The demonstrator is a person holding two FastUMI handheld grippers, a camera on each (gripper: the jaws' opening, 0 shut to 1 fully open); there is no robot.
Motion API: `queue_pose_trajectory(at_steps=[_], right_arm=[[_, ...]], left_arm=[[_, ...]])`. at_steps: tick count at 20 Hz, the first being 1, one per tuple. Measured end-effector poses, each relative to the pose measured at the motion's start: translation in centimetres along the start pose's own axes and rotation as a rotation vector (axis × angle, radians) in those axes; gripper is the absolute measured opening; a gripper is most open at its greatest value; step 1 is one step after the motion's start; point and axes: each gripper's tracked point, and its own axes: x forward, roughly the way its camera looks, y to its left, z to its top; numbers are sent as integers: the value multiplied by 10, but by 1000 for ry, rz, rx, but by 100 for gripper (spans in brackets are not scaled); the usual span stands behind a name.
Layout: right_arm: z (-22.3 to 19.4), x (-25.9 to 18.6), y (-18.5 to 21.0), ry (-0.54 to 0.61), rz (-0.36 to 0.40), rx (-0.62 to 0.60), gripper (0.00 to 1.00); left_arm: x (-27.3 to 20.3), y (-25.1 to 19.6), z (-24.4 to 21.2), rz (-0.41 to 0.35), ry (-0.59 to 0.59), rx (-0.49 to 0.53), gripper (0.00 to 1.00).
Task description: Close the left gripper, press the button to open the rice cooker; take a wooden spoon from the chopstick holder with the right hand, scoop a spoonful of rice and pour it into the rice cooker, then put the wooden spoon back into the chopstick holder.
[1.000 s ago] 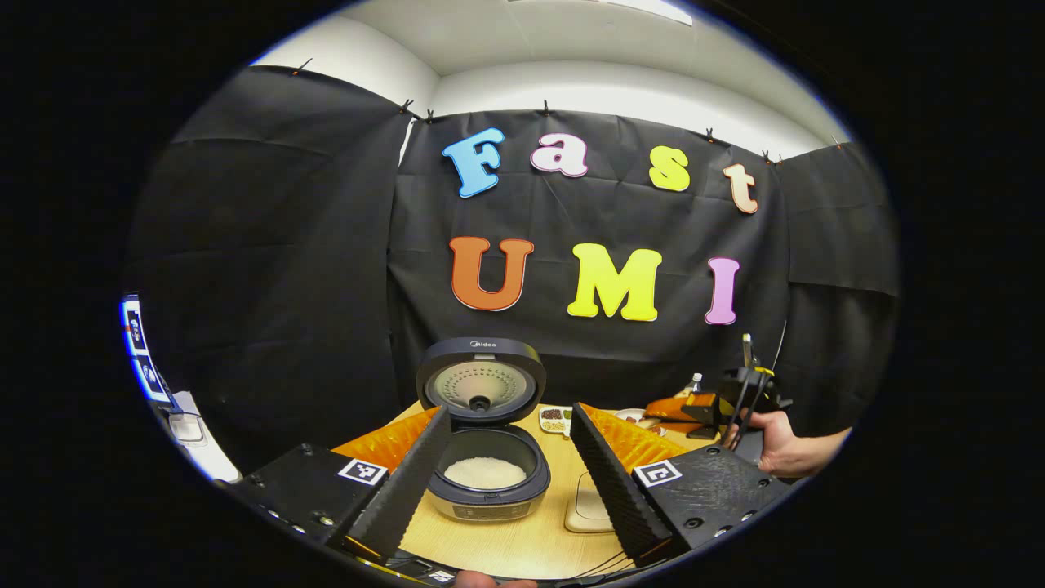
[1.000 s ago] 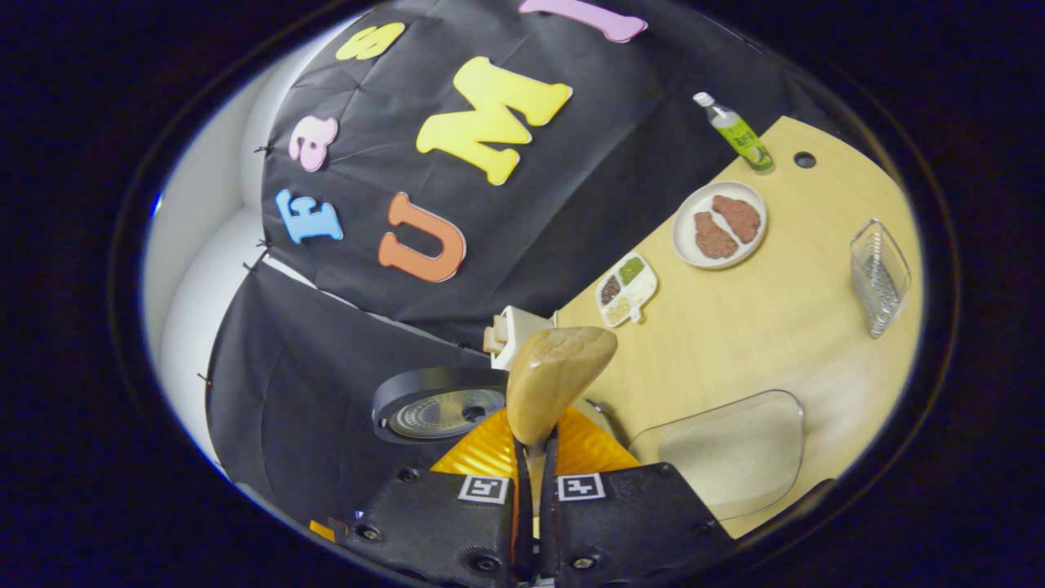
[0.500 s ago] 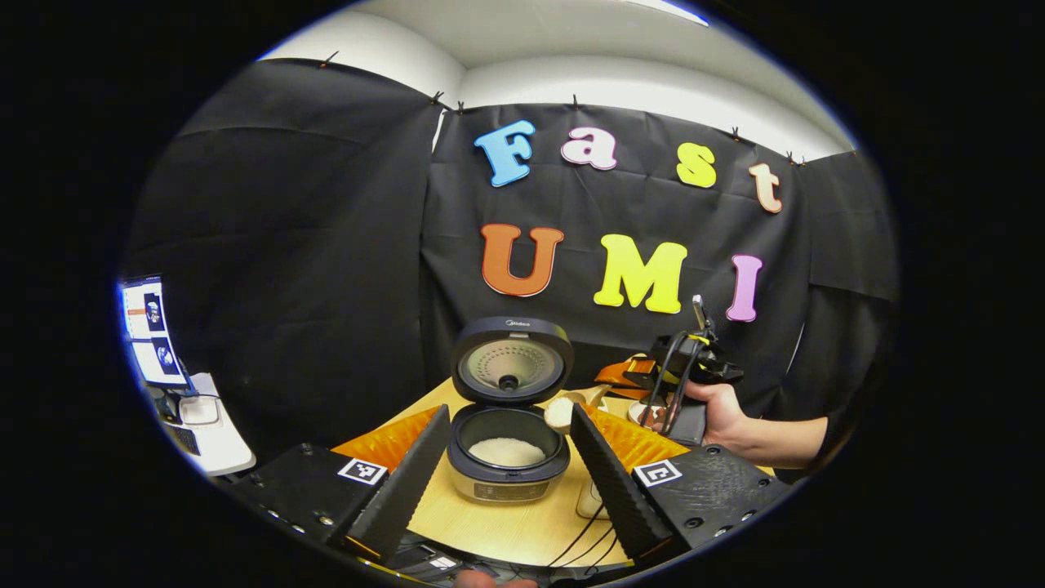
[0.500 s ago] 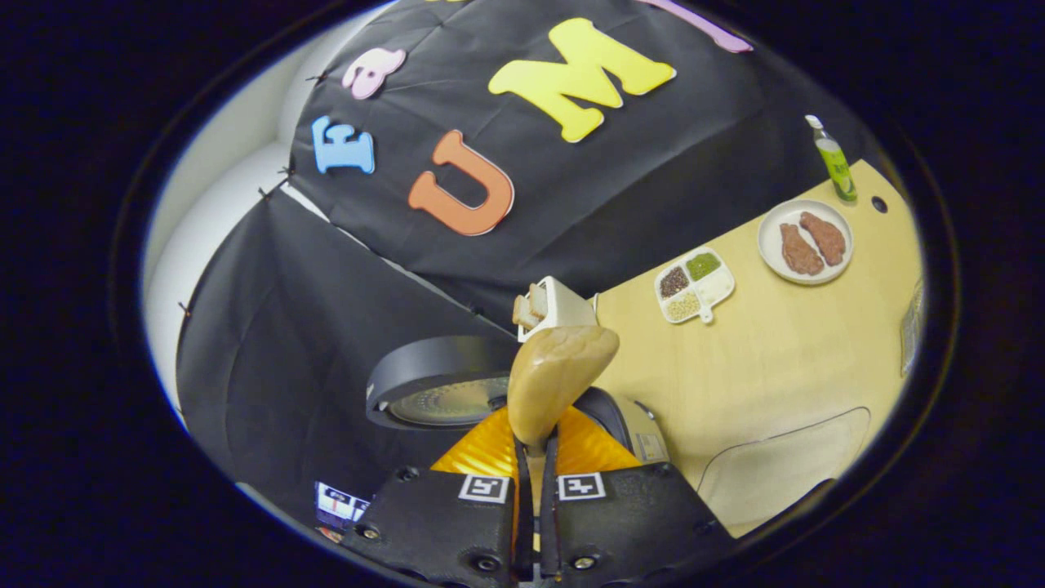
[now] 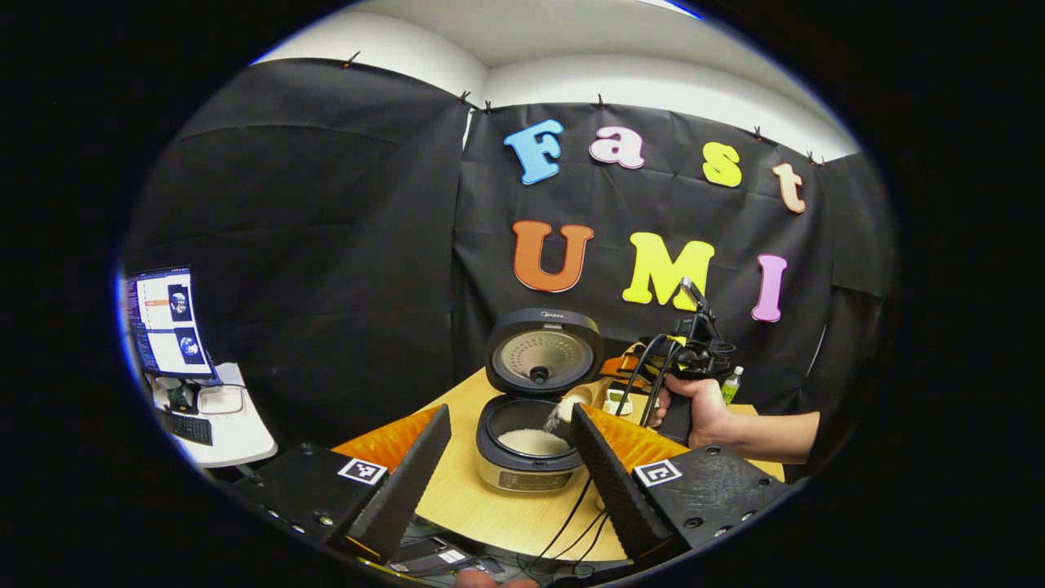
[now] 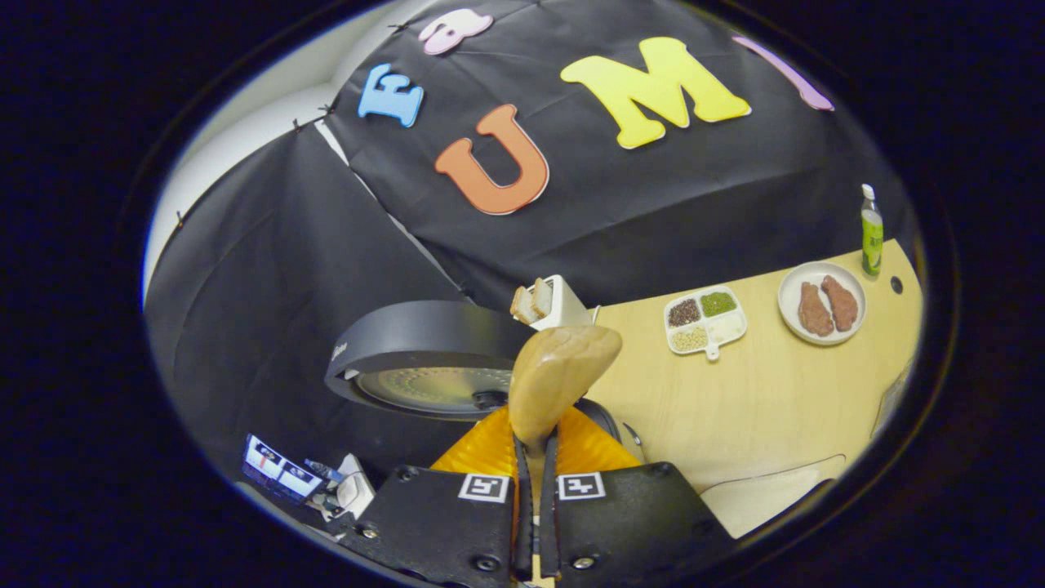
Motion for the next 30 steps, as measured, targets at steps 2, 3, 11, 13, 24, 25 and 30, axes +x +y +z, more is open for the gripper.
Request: queue_pose_trajectory(at_steps=[2, 3, 11, 13, 24, 25, 30], right_arm=[[-2, -1, 7, -5, 0, -59, 8], [-2, -1, 12, -10, 1, -85, 8], [0, 0, 41, -45, 10, -267, 8], [-2, 3, 46, -47, 10, -313, 8], [-8, 9, 80, -90, 20, -606, 8], [-8, 10, 82, -93, 21, -629, 8], [-6, 3, 94, -140, 24, -775, 8]], left_arm=[[-1, 1, 0, 8, -4, -6, 95], [-2, 1, 0, 10, -6, -10, 95], [-8, 11, 1, 24, -23, -26, 95], [-10, 12, 3, 29, -29, -31, 95], [-24, 22, -1, 62, -47, -60, 95], [-25, 23, 0, 64, -50, -63, 95], [-27, 24, 0, 69, -60, -73, 95]])
